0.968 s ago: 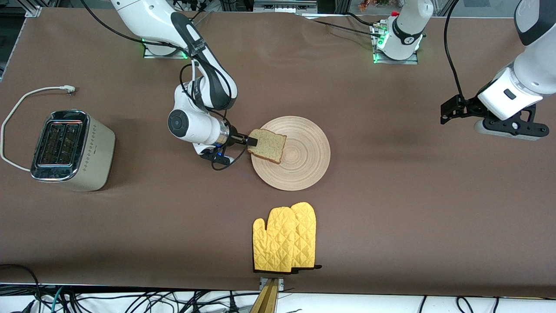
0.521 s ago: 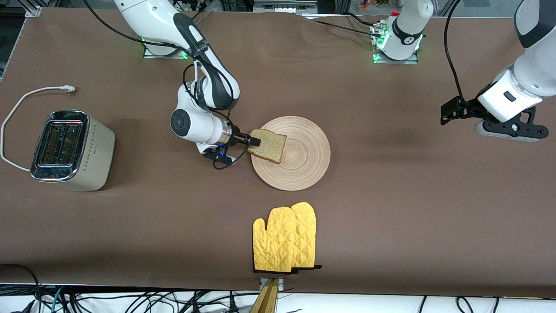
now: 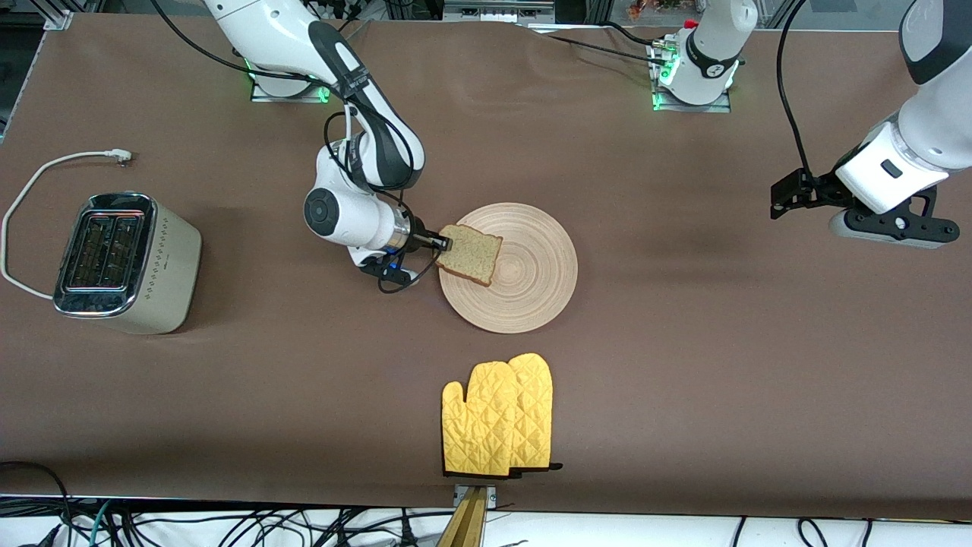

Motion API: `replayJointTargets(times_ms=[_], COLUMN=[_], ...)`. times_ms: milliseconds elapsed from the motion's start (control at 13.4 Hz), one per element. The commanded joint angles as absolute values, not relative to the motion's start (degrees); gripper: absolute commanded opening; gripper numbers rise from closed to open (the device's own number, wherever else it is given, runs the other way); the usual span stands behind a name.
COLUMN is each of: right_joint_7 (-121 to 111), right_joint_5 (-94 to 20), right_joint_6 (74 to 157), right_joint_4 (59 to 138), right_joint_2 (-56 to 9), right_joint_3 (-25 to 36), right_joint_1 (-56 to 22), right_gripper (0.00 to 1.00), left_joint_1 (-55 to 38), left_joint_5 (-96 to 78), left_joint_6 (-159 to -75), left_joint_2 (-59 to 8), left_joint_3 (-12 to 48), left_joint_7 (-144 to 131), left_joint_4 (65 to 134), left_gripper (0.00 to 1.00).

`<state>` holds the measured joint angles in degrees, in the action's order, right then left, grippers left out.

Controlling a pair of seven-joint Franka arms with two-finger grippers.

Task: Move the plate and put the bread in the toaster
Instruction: 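Move the right gripper to the bread slice and grasp it, then lift the bread with the right gripper and carry it above the toaster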

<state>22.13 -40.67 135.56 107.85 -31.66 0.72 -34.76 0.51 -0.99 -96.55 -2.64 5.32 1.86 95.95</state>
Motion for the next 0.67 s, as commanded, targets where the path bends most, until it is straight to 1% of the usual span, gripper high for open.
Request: replayJointTargets(times_ms=[0, 298, 372, 447, 595], right_joint_7=[22.1, 21.2, 21.2, 21.3, 21.3], right_joint_5=[-41.9, -41.7, -41.1, -40.9, -38.0], right_joint_6=[135.9, 135.4, 133.7, 129.5, 119.2], right_joint_4=[107.8, 106.4, 105.6, 104.1, 99.8], right_joint_2=[-31.5, -31.2, -30.9, -30.2, -28.7], right_joint_3=[1.1, 1.1, 1.4, 2.3, 6.9], right_joint_1=[-35.5, -35.4, -35.2, -35.0, -35.0], right_gripper=[0.00, 0.00, 0.00, 0.00, 0.00], left_joint_1=[0.9, 0.9, 0.9, 0.9, 0.9], left_joint_5=[-1.2, -1.2, -1.2, -1.3, -1.3], left_joint_6=[-95.1, -95.1, -95.1, -95.1, -95.1], left_joint_2=[-3.3, -3.3, -3.3, -3.4, -3.3], left_joint_3=[5.4, 5.4, 5.4, 5.4, 5.4], left_joint_7=[3.2, 3.0, 2.9, 2.9, 2.9], left_joint_4=[94.0, 94.0, 94.0, 94.0, 94.0], left_gripper=[1.00, 1.00, 1.00, 1.00, 1.00])
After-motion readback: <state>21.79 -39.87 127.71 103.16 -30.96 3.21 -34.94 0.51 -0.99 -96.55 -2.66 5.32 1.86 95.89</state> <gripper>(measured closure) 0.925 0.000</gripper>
